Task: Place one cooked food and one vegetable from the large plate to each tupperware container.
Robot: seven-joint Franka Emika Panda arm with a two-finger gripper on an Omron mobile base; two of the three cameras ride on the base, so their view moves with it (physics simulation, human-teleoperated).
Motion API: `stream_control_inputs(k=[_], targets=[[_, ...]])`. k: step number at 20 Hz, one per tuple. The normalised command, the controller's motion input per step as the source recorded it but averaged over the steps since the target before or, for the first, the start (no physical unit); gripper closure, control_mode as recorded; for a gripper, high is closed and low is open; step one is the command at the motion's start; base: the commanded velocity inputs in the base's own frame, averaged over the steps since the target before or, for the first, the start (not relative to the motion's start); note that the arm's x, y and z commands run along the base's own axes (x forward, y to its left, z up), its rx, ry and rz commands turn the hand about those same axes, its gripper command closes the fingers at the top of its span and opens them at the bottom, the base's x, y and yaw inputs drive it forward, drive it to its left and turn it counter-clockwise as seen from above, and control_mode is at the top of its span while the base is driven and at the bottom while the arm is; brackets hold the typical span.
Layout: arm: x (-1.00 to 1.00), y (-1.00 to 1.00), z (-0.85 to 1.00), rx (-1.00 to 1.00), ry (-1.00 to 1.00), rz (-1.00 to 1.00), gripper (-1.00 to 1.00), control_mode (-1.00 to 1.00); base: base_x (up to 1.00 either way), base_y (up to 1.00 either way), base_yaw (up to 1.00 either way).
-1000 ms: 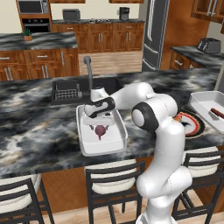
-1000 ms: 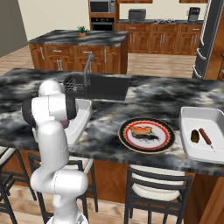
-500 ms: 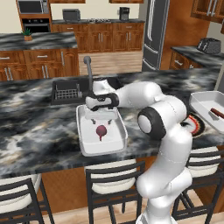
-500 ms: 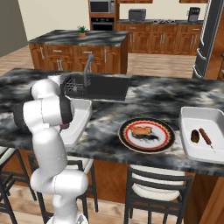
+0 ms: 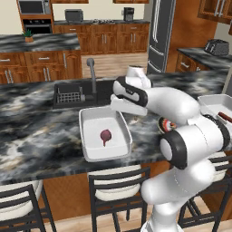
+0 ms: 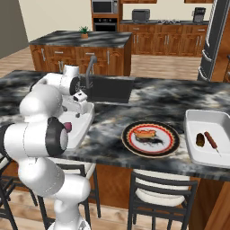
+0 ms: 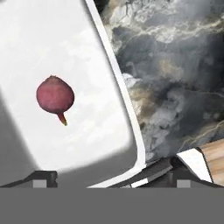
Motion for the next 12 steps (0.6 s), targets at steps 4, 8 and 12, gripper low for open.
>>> stream_control_inputs(k=[4, 8, 12], targets=[[-0.14, -1.00, 0.13, 0.00, 0.00, -0.19, -1.00, -1.00, 0.00, 0.00, 0.00], [0.00, -1.00, 0.00, 0.00, 0.02, -0.28, -1.00, -1.00, 0.00, 0.00, 0.00], [0.00, -0.90, 0.00, 0.00, 0.01, -0.30, -1.00, -1.00, 0.00, 0.00, 0.00]])
